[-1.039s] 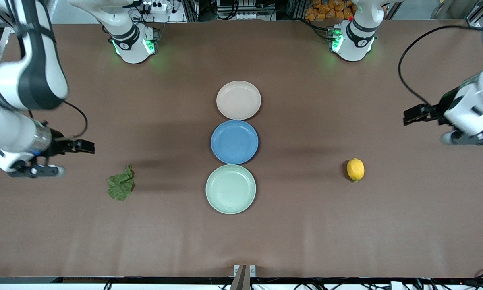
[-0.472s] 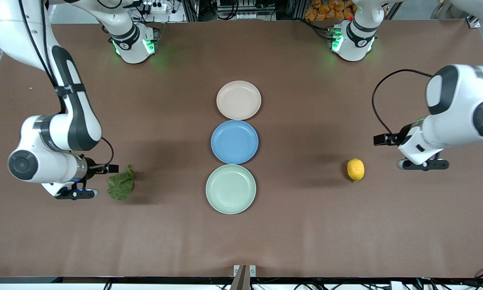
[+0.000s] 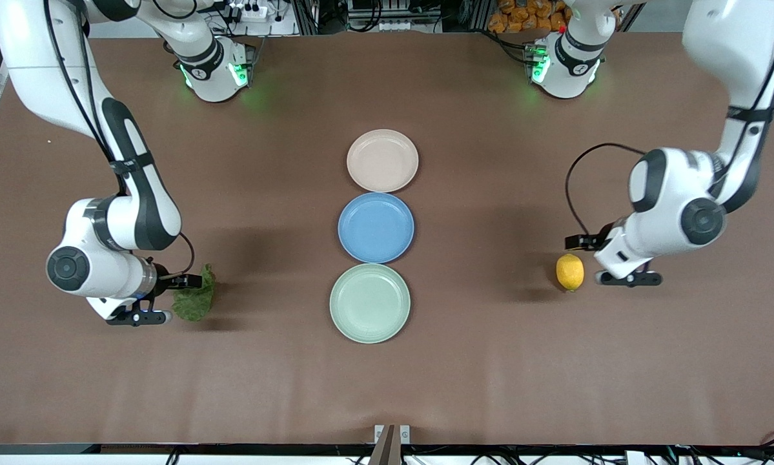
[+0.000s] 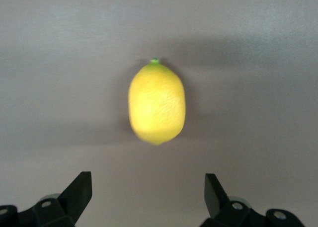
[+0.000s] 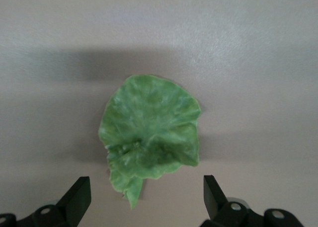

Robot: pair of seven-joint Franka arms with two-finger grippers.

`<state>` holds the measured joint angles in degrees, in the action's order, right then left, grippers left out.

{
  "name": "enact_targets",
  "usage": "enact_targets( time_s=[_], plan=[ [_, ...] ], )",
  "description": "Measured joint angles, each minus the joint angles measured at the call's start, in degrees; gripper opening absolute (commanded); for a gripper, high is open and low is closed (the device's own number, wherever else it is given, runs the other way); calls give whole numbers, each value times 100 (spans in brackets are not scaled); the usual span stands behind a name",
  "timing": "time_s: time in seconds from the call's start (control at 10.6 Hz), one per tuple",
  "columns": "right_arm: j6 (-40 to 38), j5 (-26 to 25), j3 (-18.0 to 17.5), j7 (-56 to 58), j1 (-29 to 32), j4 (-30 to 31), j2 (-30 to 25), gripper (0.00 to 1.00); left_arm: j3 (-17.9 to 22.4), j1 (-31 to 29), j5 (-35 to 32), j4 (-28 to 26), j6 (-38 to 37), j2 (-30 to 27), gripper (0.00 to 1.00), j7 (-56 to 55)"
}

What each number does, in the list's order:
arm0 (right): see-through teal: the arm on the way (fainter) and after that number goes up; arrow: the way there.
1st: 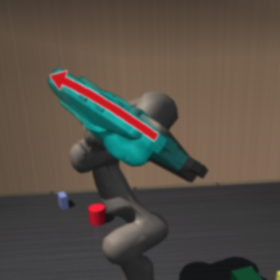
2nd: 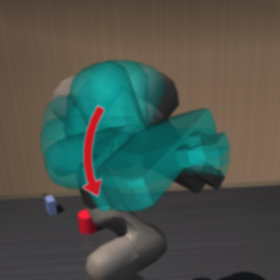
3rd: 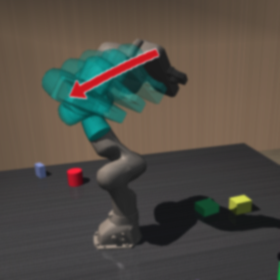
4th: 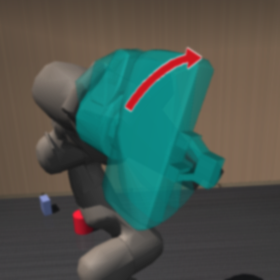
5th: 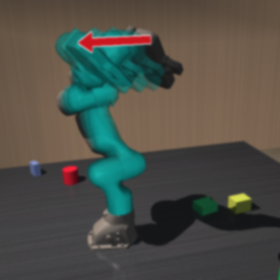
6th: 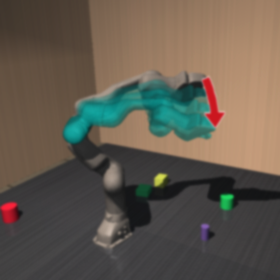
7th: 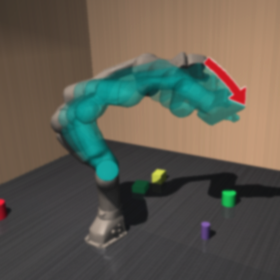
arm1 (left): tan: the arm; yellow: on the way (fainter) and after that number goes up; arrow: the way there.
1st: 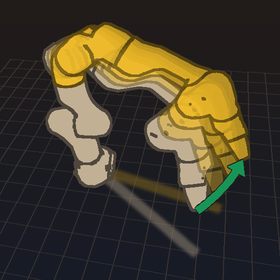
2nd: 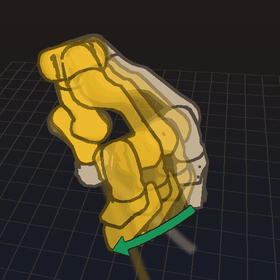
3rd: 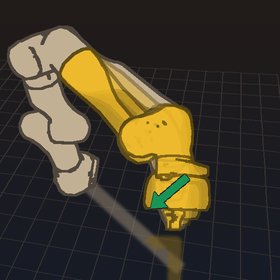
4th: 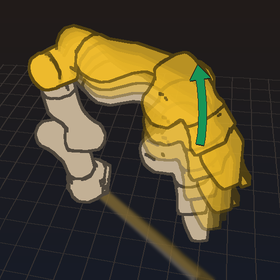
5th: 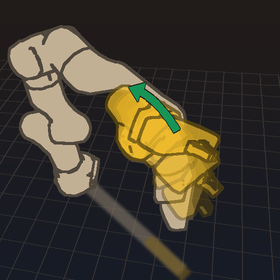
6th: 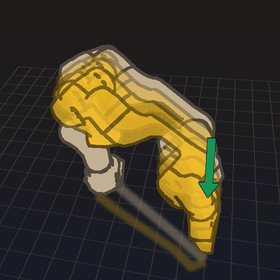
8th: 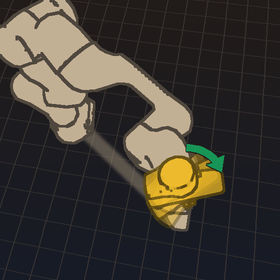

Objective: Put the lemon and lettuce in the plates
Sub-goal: 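Close the right gripper on the lettuce while the left gripper grasps the lemon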

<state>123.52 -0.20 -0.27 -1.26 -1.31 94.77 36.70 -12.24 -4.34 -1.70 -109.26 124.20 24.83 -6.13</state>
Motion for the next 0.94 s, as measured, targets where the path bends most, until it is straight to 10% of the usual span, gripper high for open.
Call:
enact_targets(
  time_s=[0.94],
  plan=[
    [470, 2, 0, -3, 12, 90, 397, 86, 40, -21, -540, 589, 749, 1064, 100, 767]
  ],
)
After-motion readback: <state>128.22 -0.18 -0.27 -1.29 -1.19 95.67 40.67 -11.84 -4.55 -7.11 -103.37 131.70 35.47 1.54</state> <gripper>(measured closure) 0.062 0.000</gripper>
